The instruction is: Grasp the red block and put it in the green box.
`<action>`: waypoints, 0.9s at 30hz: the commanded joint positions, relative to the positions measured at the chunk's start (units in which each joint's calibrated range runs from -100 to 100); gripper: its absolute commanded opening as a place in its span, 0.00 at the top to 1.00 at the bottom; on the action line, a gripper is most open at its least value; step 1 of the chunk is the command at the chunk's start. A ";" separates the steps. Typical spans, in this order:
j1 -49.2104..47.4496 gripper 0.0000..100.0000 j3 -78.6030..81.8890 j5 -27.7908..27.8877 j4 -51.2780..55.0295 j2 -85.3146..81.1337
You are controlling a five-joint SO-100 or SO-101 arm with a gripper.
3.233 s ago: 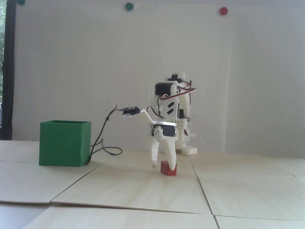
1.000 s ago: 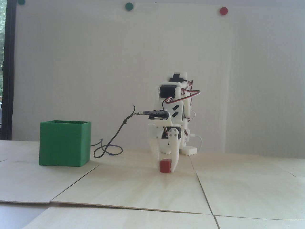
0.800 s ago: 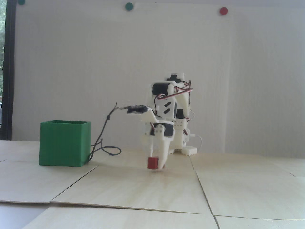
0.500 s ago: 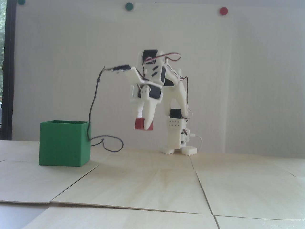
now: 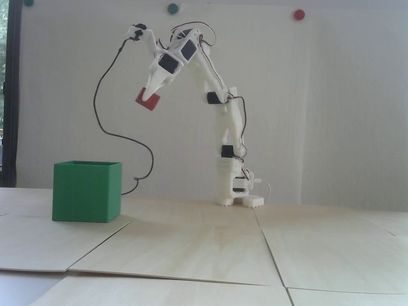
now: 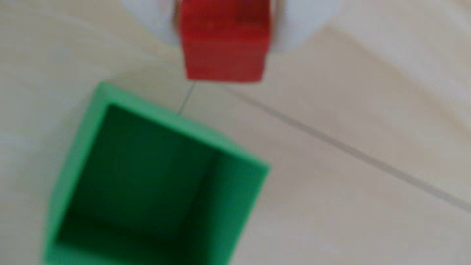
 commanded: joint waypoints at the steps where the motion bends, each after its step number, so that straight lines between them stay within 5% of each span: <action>1: 4.84 0.98 -3.83 -0.18 -1.72 -6.27; 27: -5.29 0.98 -4.28 -1.48 -26.93 9.52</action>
